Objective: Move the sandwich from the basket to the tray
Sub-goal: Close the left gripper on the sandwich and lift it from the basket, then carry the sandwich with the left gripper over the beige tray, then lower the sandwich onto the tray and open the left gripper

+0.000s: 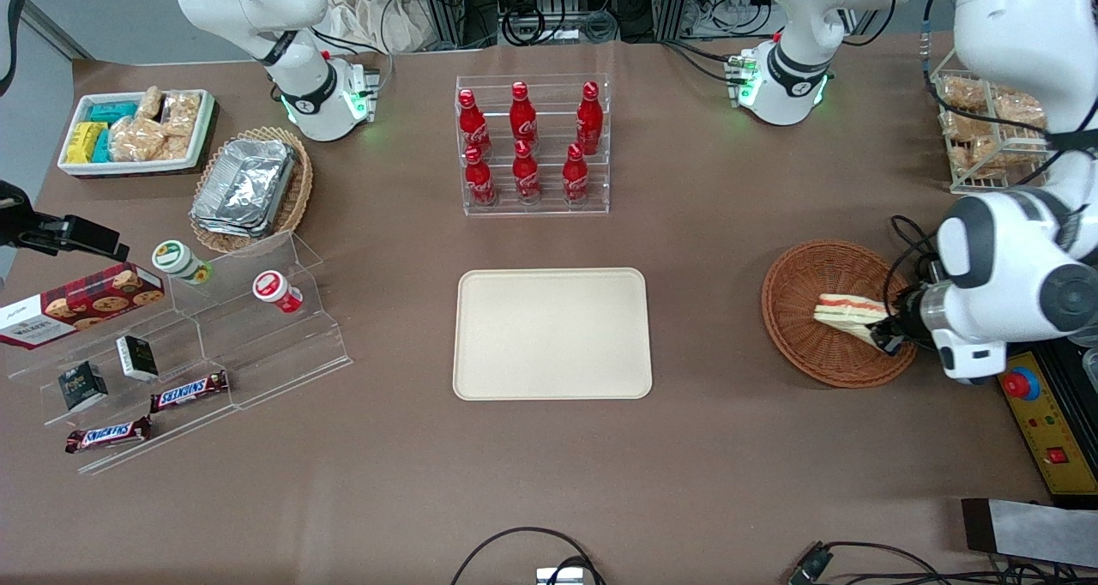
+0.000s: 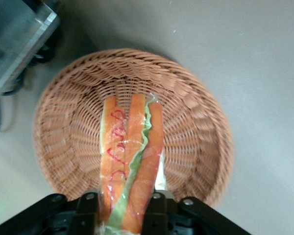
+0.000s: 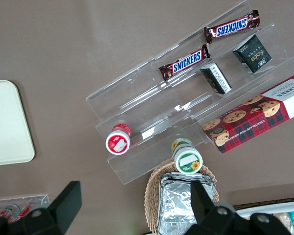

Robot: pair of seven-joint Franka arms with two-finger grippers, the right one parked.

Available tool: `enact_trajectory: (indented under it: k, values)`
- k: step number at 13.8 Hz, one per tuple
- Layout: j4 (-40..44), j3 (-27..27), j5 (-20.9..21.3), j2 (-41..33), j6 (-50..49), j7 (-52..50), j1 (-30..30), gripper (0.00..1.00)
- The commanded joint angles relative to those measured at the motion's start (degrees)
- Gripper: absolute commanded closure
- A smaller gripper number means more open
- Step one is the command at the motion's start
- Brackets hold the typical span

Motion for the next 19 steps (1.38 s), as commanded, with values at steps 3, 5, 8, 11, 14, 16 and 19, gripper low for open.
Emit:
enact_trajectory:
  k: [3,5,8,11,14,16,19]
  values:
    - [19.72,-1.9,-2.61,0.26,-15.53,4.43,-0.43,1.0]
    - [21.85,-6.82,-4.12,0.96,-14.67,8.8,-0.69,1.0]
    - [23.53,-16.92,-3.51,6.39,-7.22,11.03,-1.3,1.0]
    - [23.79,-18.09,-2.2,12.9,2.88,11.2,-9.01,1.0]
    - [23.88,-18.0,3.16,19.05,9.06,10.94,-15.79,1.0]
    - [23.79,-18.0,3.7,22.22,9.07,11.11,-18.35,1.0]
    - [23.35,-18.0,5.18,25.65,8.45,11.2,-21.86,0.98]
